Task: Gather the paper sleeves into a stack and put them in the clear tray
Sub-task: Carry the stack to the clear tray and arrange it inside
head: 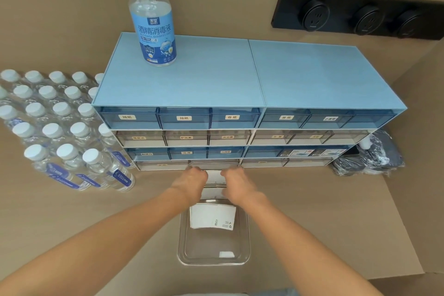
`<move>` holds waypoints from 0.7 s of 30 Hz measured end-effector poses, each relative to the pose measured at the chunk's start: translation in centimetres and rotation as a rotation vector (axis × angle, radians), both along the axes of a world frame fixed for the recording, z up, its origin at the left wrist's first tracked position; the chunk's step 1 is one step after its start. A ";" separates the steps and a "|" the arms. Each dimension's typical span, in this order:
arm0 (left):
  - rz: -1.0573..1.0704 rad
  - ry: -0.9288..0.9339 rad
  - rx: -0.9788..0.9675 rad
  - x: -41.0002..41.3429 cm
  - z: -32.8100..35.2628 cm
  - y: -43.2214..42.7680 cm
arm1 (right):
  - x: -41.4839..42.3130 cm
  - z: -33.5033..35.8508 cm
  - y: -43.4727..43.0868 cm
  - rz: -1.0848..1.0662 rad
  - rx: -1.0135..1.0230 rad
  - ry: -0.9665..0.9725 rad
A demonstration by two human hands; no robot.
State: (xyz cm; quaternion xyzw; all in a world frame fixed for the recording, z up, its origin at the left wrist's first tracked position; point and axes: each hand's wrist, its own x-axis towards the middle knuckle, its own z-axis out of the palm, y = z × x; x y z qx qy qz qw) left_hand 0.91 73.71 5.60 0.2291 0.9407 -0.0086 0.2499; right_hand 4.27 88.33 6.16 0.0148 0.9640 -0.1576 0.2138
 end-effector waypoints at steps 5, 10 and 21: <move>-0.190 0.099 -0.232 0.1 -1.6 1.9 | -0.5 -2.1 -0.9 0.047 0.127 -0.042; -0.168 0.062 -0.193 -0.9 -2.1 1.8 | -1.2 -2.8 -0.5 0.061 0.117 -0.063; -0.088 0.276 0.000 -1.4 -1.3 1.1 | -2.4 -3.5 -0.1 -0.168 0.096 0.074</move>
